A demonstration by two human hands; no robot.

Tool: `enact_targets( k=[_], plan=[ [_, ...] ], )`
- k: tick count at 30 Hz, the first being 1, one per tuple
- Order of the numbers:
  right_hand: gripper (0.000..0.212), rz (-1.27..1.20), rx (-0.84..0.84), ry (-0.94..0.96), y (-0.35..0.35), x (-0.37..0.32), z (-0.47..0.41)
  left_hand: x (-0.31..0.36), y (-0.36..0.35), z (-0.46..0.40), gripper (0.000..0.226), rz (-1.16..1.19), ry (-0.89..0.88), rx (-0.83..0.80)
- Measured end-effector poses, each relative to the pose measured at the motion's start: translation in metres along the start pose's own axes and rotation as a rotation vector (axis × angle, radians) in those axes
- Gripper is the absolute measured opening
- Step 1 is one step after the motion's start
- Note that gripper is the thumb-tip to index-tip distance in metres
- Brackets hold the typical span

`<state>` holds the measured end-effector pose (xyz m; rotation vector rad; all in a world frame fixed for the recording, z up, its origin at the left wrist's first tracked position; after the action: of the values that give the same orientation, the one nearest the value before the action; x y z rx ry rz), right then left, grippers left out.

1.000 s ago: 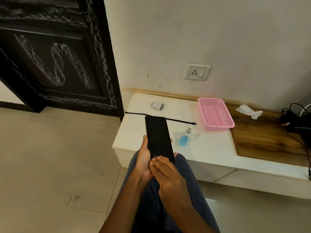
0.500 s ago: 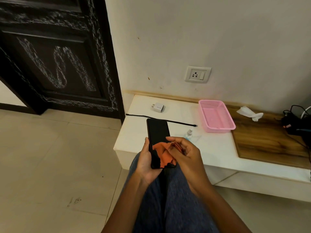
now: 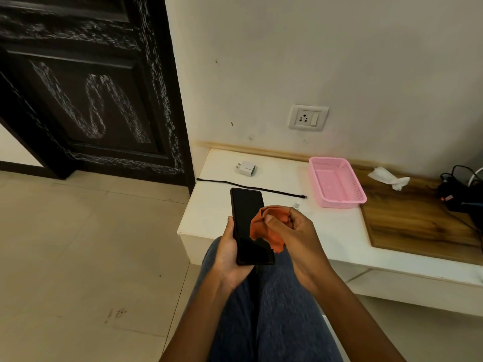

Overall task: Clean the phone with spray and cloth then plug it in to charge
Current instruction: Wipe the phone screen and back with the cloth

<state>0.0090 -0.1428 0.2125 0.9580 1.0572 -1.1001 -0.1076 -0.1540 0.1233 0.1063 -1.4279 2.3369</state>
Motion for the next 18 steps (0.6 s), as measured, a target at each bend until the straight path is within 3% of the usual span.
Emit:
enact_targets(
  k=[3,7,12,16,18],
  plan=[
    [0.021,0.026,-0.002,0.006,-0.001,0.000,-0.003,-0.001,-0.002,0.001,0.061,-0.008,0.002,-0.009],
    [0.030,0.295,0.039,0.119,0.000,0.000,-0.008,-0.002,-0.003,0.002,0.068,0.007,0.065,-0.028],
    [0.034,0.580,-0.110,0.161,-0.001,0.003,-0.016,-0.003,-0.003,0.000,0.067,0.003,0.085,-0.020],
    [0.043,0.970,0.133,0.344,0.000,0.005,-0.020,-0.004,-0.004,0.000,0.062,0.007,0.069,-0.002],
    [0.040,1.045,0.278,0.417,0.000,0.005,-0.018,-0.005,-0.004,0.001,0.063,-0.004,0.071,-0.012]
  ],
)
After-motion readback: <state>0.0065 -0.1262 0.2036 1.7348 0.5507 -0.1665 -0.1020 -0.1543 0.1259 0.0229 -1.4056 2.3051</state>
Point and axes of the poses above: each hand's wrist, its own z-axis away from the middle knuckle, its own y-axis out of the back of the hand, x = y × z, the point moved 1 cm from there along -z, towards the middle knuckle, and after that the axes turned 7 degrees about z, right-handed, at the moved point
